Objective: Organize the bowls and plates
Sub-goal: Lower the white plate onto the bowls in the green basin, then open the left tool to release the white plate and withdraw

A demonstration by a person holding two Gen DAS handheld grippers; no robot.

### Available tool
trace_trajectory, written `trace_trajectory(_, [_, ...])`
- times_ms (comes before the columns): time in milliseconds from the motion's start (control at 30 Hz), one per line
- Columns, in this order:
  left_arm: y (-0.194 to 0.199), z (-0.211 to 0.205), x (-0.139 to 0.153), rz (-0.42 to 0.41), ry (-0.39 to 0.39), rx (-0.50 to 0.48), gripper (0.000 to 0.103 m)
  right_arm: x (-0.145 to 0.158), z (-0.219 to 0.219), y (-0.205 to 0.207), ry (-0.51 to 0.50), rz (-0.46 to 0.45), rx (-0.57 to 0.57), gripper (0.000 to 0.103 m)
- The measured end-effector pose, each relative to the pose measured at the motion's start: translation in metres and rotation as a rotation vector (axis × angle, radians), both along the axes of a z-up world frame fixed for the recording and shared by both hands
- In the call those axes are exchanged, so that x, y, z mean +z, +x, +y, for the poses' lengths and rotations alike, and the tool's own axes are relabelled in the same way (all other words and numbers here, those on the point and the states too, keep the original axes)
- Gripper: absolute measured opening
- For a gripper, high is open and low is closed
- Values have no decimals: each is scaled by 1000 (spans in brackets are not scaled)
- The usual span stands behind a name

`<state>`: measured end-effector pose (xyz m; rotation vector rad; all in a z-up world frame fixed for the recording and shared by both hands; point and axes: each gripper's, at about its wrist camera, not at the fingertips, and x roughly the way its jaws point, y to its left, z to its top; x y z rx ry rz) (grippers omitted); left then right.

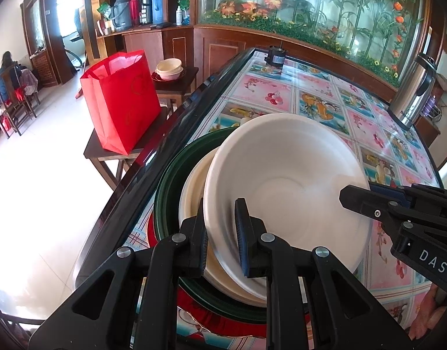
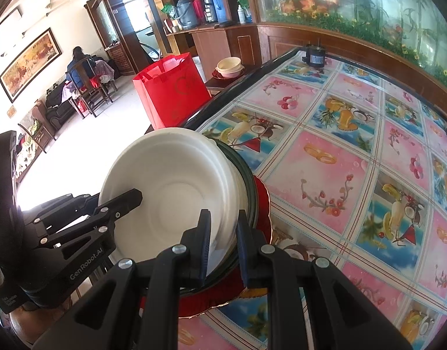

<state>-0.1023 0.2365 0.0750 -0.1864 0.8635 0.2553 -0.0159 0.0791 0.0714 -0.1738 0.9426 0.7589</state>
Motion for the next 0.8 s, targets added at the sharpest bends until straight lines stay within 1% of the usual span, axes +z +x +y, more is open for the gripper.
trace_trajectory(33, [0, 0, 0, -2, 0, 2, 16, 0, 0, 0, 0, 0, -2, 17])
trace_trajectory(200, [-4, 3, -2, -18, -11, 23, 16, -2, 0, -1, 2, 4, -4, 27])
trace_trajectory(267, [-6, 3, -1, -26, -6, 32, 17, -3, 0, -2, 3, 5, -6, 31])
trace_trajectory(333, [-6, 5, -1, -32, -19, 40, 19, -3, 0, -3, 4, 3, -8, 34])
trace_trajectory(400, [-8, 7, 0, -43, -39, 39, 28, -2, -2, -4, 12, -1, -13, 35])
trace_trajectory(433, [-9, 8, 1, -53, -45, 39, 35, -1, -4, -5, 18, -6, -17, 37])
trace_trajectory(467, [-12, 8, 4, -75, -52, 44, 41, 1, -6, -7, 22, -17, -23, 42])
trace_trajectory(500, [-17, 8, 9, -104, -51, 52, 44, 2, -8, -8, 23, -27, -27, 47])
trace_trajectory(533, [-21, 8, 13, -129, -44, 58, 49, 4, -10, -11, 27, -41, -32, 50])
trace_trajectory(567, [-27, 8, 20, -170, -25, 71, 57, 6, -13, -14, 30, -56, -38, 55])
trace_trajectory(600, [-32, 7, 26, -197, 2, 87, 62, 7, -16, -15, 33, -66, -46, 56])
trace_trajectory(633, [-36, 6, 32, -215, 25, 101, 70, 8, -19, -17, 38, -72, -53, 56])
trace_trajectory(667, [-39, 7, 35, -227, 33, 105, 73, 9, -24, -18, 50, -76, -61, 57])
trace_trajectory(700, [-43, 6, 40, -245, 35, 101, 73, 10, -27, -19, 58, -77, -66, 57])
trace_trajectory(767, [-46, 4, 45, -250, 43, 96, 73, 11, -34, -22, 65, -96, -92, 65])
trace_trajectory(800, [-47, 1, 46, -250, 52, 94, 73, 11, -37, -25, 63, -115, -107, 67])
